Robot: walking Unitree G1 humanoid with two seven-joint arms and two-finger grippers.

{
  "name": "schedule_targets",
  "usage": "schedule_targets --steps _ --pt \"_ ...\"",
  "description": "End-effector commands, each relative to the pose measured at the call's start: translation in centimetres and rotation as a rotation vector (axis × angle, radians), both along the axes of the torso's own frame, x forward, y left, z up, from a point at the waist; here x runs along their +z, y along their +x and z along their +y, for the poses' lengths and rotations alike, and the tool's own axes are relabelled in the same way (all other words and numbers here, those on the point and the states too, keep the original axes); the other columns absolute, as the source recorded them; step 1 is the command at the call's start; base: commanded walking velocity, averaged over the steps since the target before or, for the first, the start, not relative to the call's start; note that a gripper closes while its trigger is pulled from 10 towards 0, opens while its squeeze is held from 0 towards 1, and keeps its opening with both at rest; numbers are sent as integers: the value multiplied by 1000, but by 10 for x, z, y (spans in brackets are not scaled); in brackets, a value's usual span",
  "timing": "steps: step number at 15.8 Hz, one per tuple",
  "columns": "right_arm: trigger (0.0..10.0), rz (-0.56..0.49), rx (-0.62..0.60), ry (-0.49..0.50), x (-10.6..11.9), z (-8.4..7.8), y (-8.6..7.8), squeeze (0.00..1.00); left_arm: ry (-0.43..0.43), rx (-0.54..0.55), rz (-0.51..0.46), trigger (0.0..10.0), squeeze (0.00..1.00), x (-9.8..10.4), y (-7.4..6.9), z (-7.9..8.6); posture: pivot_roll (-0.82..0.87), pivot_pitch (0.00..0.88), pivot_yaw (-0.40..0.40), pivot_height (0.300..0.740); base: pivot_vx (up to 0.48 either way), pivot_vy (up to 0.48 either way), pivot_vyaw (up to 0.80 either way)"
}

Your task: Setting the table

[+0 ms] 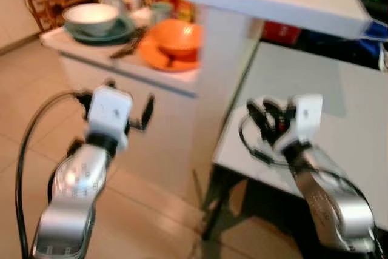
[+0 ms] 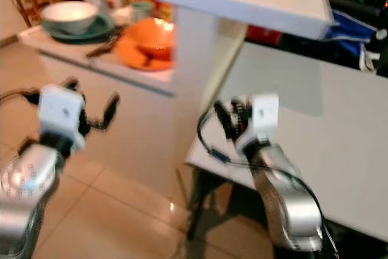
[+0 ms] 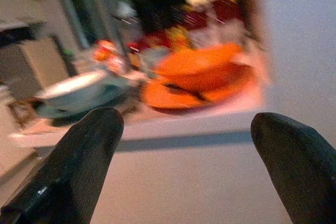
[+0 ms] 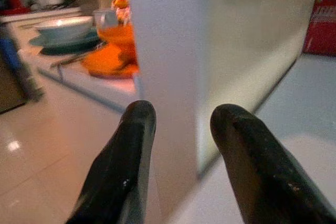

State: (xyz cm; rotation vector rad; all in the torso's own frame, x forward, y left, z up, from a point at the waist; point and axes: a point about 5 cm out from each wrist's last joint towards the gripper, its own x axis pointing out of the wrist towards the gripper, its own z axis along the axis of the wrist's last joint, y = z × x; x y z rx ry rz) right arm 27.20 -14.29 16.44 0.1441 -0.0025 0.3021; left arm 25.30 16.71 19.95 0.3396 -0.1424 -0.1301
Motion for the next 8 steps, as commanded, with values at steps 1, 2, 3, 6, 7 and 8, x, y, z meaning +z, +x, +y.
schedule_targets --steps 1,2,3,6,7,8 --pt "10000 42 -52 -6 -6 -4 2 0 -8 36 22 10000 0 -3 4 5 43 0 -45 740 0 480 -800" --pt "10000 24 -66 -5 -1 0 5 0 -14 29 8 10000 0 1 9 2 43 0 -42 740 0 480 -800" --pt "10000 16 -68 -7 1 1 6 0 -12 24 4 10000 0 2 11 0 43 0 -42 740 0 480 -800" --pt "10000 -14 -89 -18 10 4 10 0 -17 -4 -12 10000 0 7 20 -9 38 0 -35 740 0 480 -800" --pt "10000 -13 -94 -23 11 5 11 0 -19 -4 -13 10000 0 8 23 -10 37 0 -34 740 0 480 -800" --pt "10000 -14 -95 -25 11 6 11 0 -21 -5 -15 10000 0 9 24 -11 37 0 -34 740 0 480 -800"
